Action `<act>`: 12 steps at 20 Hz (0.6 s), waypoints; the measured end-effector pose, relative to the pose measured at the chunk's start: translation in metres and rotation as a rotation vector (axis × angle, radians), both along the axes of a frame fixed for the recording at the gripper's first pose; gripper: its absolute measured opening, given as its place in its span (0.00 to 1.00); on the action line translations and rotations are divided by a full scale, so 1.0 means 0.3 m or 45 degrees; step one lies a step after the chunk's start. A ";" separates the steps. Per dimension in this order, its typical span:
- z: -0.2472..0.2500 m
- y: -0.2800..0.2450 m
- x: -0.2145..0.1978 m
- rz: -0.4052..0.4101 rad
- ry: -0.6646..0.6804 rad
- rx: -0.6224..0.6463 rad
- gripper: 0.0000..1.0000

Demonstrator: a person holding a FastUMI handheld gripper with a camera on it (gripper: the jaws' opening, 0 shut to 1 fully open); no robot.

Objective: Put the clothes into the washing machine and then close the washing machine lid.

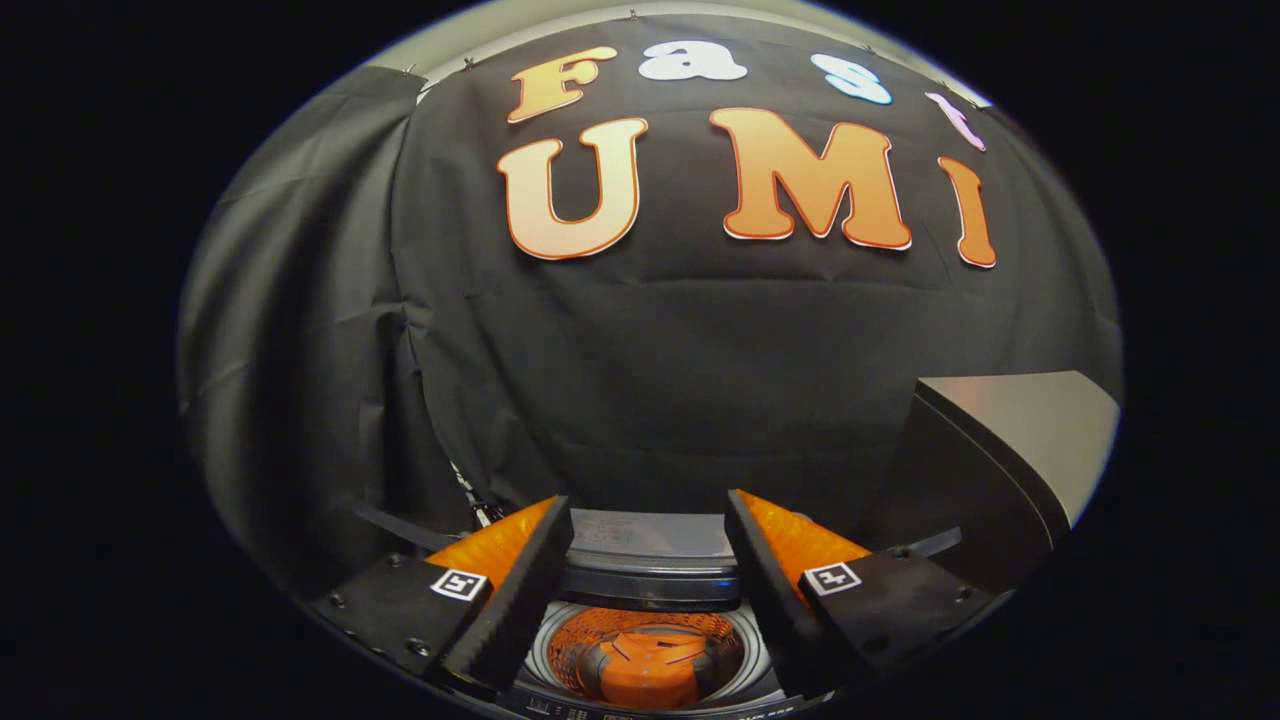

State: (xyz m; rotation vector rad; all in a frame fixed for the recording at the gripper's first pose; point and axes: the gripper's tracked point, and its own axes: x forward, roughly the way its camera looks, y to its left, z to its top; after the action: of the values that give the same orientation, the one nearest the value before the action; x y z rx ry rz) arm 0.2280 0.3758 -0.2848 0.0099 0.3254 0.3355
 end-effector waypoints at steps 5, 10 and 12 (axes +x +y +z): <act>-0.028 -0.001 -0.012 0.000 0.004 -0.014 0.99; -0.290 -0.055 -0.033 -0.035 0.194 -0.113 0.98; -0.367 -0.030 -0.036 -0.030 0.280 -0.086 0.98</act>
State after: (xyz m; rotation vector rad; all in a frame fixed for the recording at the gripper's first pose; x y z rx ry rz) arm 0.2172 0.3667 -0.3948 -0.0159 0.5540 0.3002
